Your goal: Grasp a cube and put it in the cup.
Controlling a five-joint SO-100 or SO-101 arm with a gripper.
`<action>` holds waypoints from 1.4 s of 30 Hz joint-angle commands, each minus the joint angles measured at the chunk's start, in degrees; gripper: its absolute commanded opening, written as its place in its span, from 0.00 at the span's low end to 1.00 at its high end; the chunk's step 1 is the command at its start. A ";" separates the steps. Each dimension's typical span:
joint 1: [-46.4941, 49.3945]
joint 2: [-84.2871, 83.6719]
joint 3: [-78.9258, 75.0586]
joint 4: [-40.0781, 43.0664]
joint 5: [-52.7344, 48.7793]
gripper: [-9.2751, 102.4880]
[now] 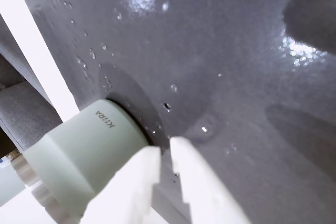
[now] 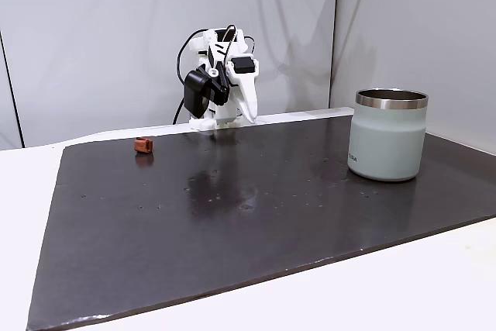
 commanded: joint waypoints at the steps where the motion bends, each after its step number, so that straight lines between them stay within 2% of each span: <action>1: -1.05 0.62 -0.26 -2.20 -0.62 0.08; 25: 0.44 0.62 -0.88 -2.29 0.00 0.08; 34: 0.44 -0.26 -18.11 9.93 -1.85 0.08; 42: 7.12 -10.55 -36.74 17.31 -4.31 0.08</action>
